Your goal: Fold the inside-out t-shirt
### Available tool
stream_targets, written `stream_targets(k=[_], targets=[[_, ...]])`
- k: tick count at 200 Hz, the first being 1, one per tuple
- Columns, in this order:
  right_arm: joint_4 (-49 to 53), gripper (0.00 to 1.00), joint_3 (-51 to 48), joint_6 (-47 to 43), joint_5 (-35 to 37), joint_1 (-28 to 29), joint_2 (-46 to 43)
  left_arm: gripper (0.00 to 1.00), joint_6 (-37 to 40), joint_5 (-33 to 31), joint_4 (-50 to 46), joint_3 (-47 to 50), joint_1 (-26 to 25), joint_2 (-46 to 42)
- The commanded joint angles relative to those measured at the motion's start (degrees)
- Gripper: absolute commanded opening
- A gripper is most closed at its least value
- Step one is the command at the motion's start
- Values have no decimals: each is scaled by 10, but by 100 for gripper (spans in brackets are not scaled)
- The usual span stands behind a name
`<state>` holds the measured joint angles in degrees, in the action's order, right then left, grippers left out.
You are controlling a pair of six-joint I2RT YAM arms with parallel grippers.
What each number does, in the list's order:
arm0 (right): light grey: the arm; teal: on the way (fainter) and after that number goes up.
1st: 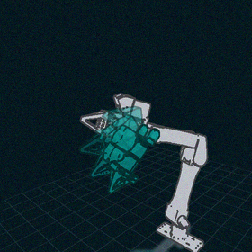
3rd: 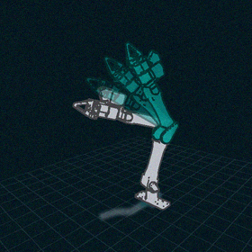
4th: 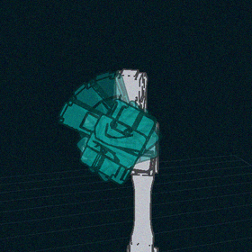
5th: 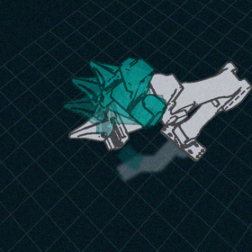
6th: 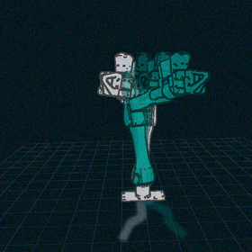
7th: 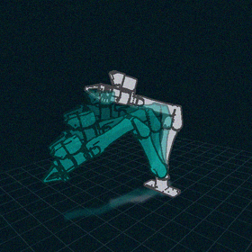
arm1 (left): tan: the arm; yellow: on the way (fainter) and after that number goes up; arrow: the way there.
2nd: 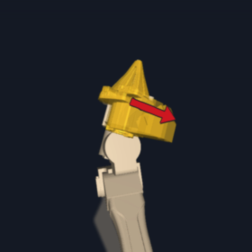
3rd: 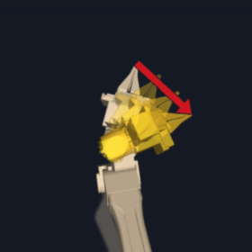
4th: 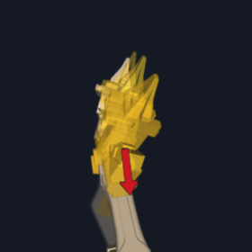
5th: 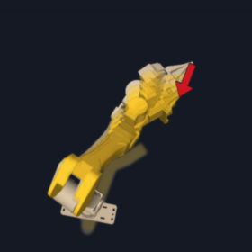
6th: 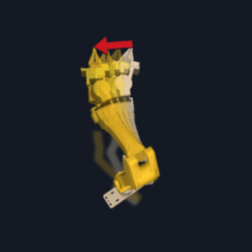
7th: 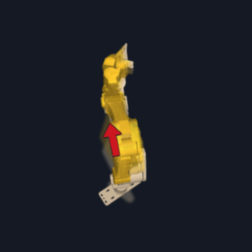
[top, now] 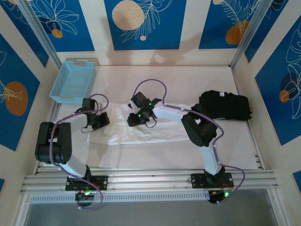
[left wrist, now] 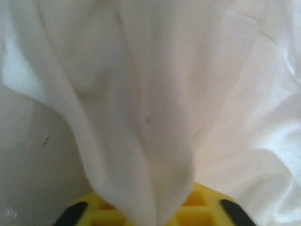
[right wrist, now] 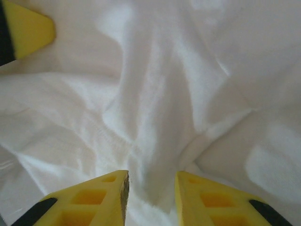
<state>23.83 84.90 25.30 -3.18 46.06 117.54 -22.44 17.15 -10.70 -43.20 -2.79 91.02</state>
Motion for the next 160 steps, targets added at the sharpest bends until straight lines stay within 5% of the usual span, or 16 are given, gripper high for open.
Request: stream_targets(k=[1, 48, 108, 128, 160], targets=[[1, 38, -30, -6, 9, -13, -68, 0, -6, 17, 20, 9, 2, -11], [-12, 48, -163, -32, 85, -51, -213, 0, 10, -89, -90, -46, 3, -79], [-29, 49, -320, -33, 55, -144, -386, 0, 120, -408, -318, -214, 20, -79], [-32, 50, -351, -35, 42, -174, -424, 0, 114, -413, -361, -268, -3, -79], [-35, 50, -381, -36, 28, -216, -450, 0, 66, -382, -394, -327, -124, -62]])
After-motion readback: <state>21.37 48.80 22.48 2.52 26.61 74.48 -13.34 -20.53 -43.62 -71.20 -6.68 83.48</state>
